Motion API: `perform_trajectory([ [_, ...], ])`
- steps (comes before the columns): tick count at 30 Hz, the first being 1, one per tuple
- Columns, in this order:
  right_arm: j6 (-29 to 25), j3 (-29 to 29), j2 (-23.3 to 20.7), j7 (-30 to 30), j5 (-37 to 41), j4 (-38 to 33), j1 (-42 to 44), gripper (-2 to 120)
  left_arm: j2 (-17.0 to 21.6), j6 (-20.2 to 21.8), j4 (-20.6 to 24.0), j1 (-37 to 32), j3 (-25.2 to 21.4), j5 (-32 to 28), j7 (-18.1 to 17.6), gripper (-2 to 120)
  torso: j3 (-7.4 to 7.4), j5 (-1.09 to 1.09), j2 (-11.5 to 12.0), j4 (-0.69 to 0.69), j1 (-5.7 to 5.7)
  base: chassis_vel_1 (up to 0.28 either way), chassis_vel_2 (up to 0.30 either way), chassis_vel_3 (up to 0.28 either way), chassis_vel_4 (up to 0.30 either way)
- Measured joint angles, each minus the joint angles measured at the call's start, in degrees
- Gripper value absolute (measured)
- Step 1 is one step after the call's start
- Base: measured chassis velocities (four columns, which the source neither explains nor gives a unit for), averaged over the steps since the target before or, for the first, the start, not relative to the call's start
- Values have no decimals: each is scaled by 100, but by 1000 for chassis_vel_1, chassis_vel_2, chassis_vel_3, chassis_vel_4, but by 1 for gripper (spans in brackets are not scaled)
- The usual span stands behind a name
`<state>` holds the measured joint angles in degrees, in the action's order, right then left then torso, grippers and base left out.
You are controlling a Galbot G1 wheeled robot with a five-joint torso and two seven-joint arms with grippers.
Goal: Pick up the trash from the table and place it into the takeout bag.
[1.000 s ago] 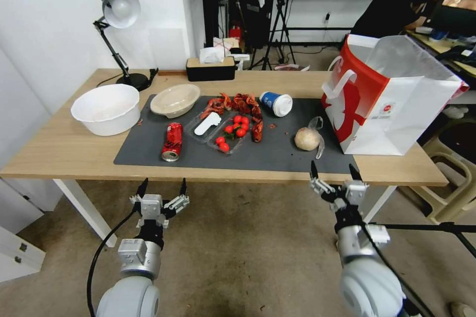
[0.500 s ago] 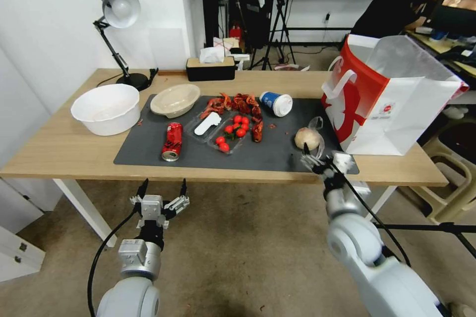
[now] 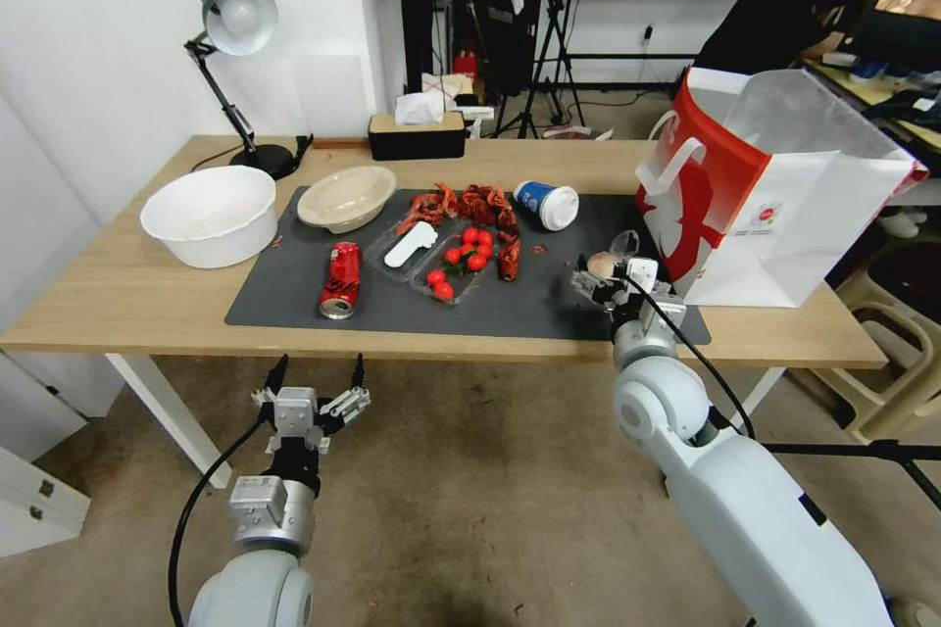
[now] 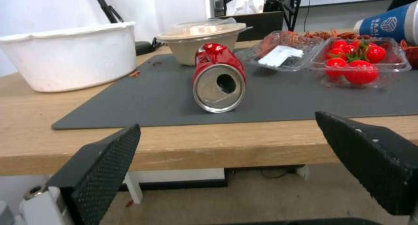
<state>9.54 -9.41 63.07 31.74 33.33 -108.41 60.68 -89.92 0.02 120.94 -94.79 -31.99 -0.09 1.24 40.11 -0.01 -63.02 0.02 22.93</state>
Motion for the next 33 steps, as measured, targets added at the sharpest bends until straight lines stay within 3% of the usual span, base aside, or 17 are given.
perform_trajectory([
  [6, 445, 298, 21, 321, 225, 260, -546, 92, -30, -30, 3, -9, -18, 5, -3, 100, 0, 1, 0, -2, 0, 0, 0, 0, 0],
  [9, 711, 325, 13, 494, 357, 366, -638, 79, -59, -86, -30, -10, -17, 20, -5, 100, 0, 1, 0, -3, -1, 0, 0, 0, 0],
  [19, 938, 487, 69, 614, 508, 627, -864, 62, -81, -116, -88, -3, -18, 36, -5, 100, -1, 1, 0, -2, -1, 0, 0, 0, 0],
  [33, 1057, 506, 104, 653, 512, 668, -833, 13, -73, -158, -172, 21, -20, 36, -9, 100, -1, 1, 0, -1, -2, 0, 0, 0, 0],
])
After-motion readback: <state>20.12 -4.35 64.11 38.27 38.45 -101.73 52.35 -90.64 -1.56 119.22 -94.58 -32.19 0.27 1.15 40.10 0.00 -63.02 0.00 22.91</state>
